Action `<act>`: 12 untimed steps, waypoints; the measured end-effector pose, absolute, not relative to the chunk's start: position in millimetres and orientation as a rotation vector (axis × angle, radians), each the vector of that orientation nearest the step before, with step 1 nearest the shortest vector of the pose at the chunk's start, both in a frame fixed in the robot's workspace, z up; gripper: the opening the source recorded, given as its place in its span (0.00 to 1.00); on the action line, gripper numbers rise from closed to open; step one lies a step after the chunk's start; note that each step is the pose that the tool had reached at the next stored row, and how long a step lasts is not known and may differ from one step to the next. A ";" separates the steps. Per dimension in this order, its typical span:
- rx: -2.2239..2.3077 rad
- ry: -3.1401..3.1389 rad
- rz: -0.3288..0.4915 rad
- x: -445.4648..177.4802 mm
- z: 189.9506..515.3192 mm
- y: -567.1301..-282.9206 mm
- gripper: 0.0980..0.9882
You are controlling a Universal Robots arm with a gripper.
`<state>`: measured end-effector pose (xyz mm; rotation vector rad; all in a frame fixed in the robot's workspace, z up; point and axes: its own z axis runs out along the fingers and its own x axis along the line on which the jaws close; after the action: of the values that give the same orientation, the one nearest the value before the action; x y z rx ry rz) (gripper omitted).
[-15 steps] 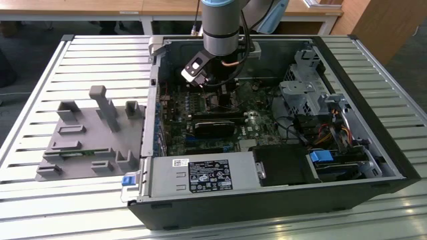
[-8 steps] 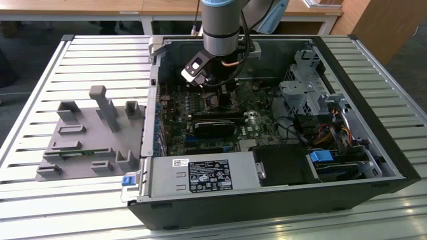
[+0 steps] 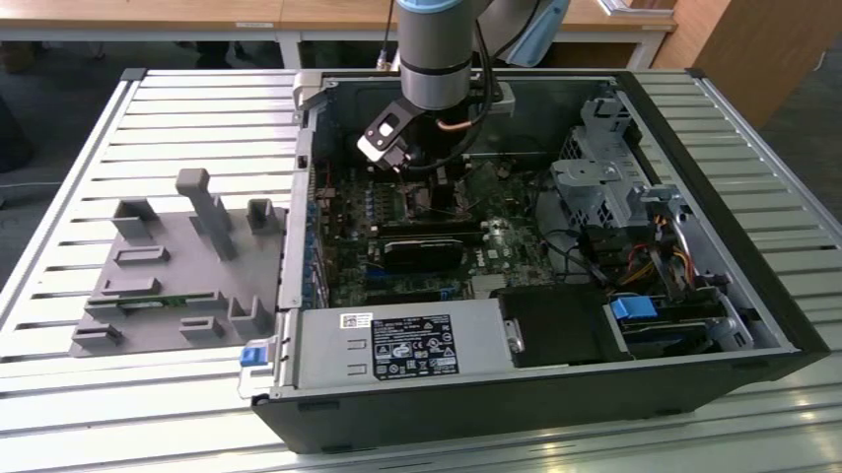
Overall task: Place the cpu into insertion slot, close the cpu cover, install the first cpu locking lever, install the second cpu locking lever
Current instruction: 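Place the cpu into insertion slot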
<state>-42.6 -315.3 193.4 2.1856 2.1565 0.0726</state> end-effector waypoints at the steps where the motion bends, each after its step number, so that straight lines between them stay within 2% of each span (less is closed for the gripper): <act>1: 2.186 2.156 0.073 -42.6 194.3 -315.3 0.58; 3: 2.186 2.157 0.072 -42.6 195.9 -315.3 0.58; 4: 2.187 2.158 0.069 -42.6 199.3 -315.3 0.49; 5: 2.188 2.159 0.067 -42.4 200.0 -315.3 0.49; 6: 2.189 2.160 0.065 -42.3 200.6 -315.3 0.42; 8: 2.191 2.162 0.062 -42.0 202.3 -315.3 0.40; 10: 2.192 2.162 0.060 -42.0 203.6 -315.3 0.26; 11: 2.192 2.162 0.060 -42.0 203.8 -315.3 0.26; 12: 2.192 2.163 0.060 -41.9 204.4 -315.3 0.20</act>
<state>-41.9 -315.3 204.4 2.1918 2.1627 0.0596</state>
